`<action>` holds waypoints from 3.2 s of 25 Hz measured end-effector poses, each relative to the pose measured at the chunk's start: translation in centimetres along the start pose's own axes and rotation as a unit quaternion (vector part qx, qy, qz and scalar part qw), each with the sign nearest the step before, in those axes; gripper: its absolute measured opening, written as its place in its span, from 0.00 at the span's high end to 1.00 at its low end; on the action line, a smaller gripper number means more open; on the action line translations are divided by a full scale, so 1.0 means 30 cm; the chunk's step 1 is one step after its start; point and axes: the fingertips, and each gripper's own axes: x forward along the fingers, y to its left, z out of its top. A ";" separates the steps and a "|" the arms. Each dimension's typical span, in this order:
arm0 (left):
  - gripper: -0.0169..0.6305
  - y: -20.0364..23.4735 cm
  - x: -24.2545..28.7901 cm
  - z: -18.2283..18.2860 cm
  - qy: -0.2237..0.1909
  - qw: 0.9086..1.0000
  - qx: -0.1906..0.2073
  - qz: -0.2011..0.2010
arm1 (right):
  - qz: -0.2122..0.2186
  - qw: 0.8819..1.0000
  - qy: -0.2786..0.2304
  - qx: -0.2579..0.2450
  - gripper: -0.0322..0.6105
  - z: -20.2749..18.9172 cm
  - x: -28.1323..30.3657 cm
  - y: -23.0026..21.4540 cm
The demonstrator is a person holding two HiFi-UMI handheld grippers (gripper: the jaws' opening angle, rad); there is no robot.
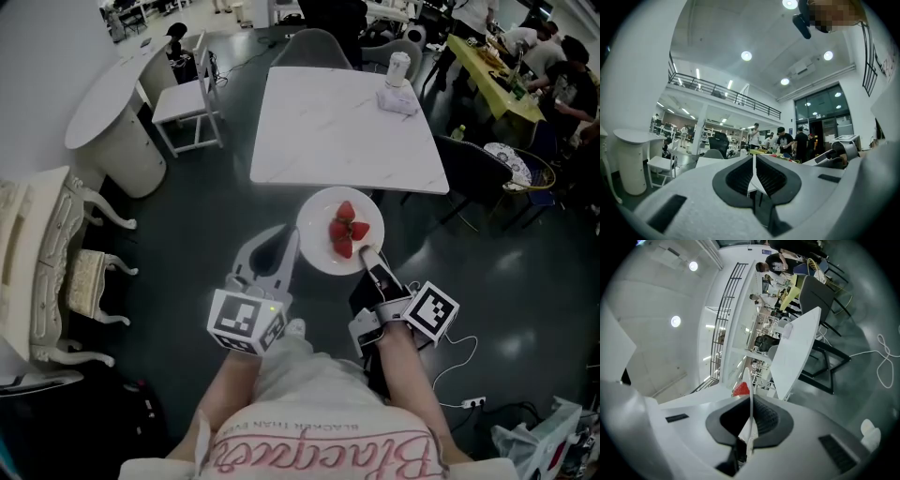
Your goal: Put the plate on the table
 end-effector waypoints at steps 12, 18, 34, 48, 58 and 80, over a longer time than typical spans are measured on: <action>0.94 0.304 0.230 0.016 0.003 1.000 -0.004 -0.011 | -0.014 1.000 -0.003 -0.010 0.93 0.053 0.361 0.003; 0.94 0.359 0.348 -0.016 0.012 1.000 -0.016 -0.014 | -0.022 1.000 -0.002 -0.005 0.93 0.120 0.455 -0.037; 0.94 0.558 0.807 -0.051 0.028 0.999 -0.020 -0.002 | -0.024 1.000 0.010 0.001 0.93 0.447 0.865 -0.143; 0.94 0.778 1.336 -0.077 0.039 0.999 -0.029 0.021 | -0.024 0.999 0.044 -0.005 0.93 0.798 1.343 -0.257; 0.94 0.928 1.545 -0.139 0.059 0.996 -0.045 0.054 | -0.045 0.997 0.068 -0.003 0.93 0.928 1.606 -0.394; 0.94 1.157 1.735 -0.310 0.114 0.989 -0.092 0.034 | -0.142 0.988 0.062 0.018 0.93 0.965 2.049 -0.792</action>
